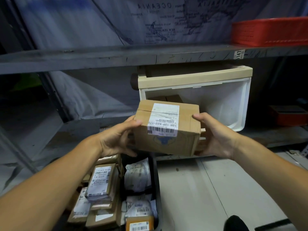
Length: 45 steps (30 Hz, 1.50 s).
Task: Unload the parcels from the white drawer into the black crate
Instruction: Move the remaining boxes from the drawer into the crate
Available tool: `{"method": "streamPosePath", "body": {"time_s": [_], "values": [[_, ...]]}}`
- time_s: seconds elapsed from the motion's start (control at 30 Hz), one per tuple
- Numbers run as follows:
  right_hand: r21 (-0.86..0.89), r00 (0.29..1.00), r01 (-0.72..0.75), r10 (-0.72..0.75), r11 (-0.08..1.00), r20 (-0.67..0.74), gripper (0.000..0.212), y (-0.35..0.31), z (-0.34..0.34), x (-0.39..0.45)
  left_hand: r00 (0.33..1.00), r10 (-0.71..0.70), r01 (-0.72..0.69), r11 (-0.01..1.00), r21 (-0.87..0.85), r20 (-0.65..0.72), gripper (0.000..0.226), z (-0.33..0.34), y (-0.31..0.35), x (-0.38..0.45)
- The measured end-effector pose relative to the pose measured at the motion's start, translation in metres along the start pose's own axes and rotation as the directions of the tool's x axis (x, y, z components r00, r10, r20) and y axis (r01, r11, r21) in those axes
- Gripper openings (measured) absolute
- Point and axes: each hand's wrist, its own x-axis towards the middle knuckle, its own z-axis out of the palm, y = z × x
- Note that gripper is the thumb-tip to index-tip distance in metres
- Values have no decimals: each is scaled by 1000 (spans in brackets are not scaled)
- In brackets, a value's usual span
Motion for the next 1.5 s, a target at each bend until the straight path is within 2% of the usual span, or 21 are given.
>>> {"method": "streamPosePath", "body": {"time_s": [0.13, 0.23, 0.33, 0.47, 0.57, 0.63, 0.7, 0.73, 0.8, 0.83, 0.93, 1.03, 1.1, 1.13, 1.23, 1.3, 1.4, 1.5], "values": [[34, 992, -116, 118, 993, -43, 44, -1, -2, 3, 995, 95, -95, 995, 19, 14, 102, -2, -4, 2], [55, 978, -189, 193, 980, -83, 49, -2, -4, 4, 989, 142, -143, 989, -27, -29, 95, 2, -6, 3], [58, 966, -242, 247, 968, -79, 55, -2, -2, 4, 983, 158, -163, 985, -57, -88, 99, 8, -6, 7], [50, 966, -251, 253, 967, -55, 66, -2, -1, 2, 967, 196, -213, 973, -93, -161, 96, 10, -9, 13], [91, 975, -215, 218, 972, -29, 74, -3, -2, 2, 973, 188, -205, 971, -120, -134, 89, 4, -9, 13], [108, 978, -203, 206, 973, -19, 68, -4, 0, 1, 975, 184, -200, 971, -135, -121, 83, 4, -9, 13], [128, 979, -198, 203, 972, -24, 62, -4, 3, 1, 961, 195, -230, 958, -172, -196, 70, 11, -8, 15], [149, 979, -195, 201, 970, -28, 62, -4, 5, 1, 943, 199, -255, 947, -195, -268, 56, 17, -6, 17], [186, 979, -190, 201, 964, -43, 62, -3, 9, 4, 900, 129, -245, 940, -239, -416, 27, 31, -3, 21], [194, 979, -183, 197, 964, -55, 60, -3, 13, 4, 890, 67, -204, 943, -262, -452, 21, 38, -2, 24], [214, 980, -168, 187, 962, -69, 52, -2, 21, 3, 893, -56, -104, 940, -326, -446, 34, 54, -1, 30], [214, 983, -164, 178, 963, -47, 56, -1, 19, 5, 904, -77, -102, 916, -387, -421, 77, 61, 0, 36], [185, 984, -176, 181, 967, -10, 60, -1, 15, 3, 906, -82, -113, 899, -422, -416, 91, 62, 2, 38], [160, 983, -184, 184, 970, 12, 61, -2, 13, 1, 903, -79, -123, 893, -432, -422, 87, 62, 4, 38], [114, 979, -199, 192, 973, 72, 74, -2, 8, -3, 894, -76, -142, 887, -439, -442, 54, 59, 10, 35], [101, 979, -195, 186, 976, 88, 83, -1, 8, -5, 920, -53, -115, 910, -398, -388, 43, 54, 10, 32], [53, 983, -177, 173, 983, 69, 75, 0, 13, -8, 956, -10, -77, 956, -282, -294, 57, 50, 6, 29], [7, 985, -163, 162, 987, 56, 66, 2, 18, -9, 959, 11, -91, 957, -275, -282, 68, 51, 2, 32]]}}
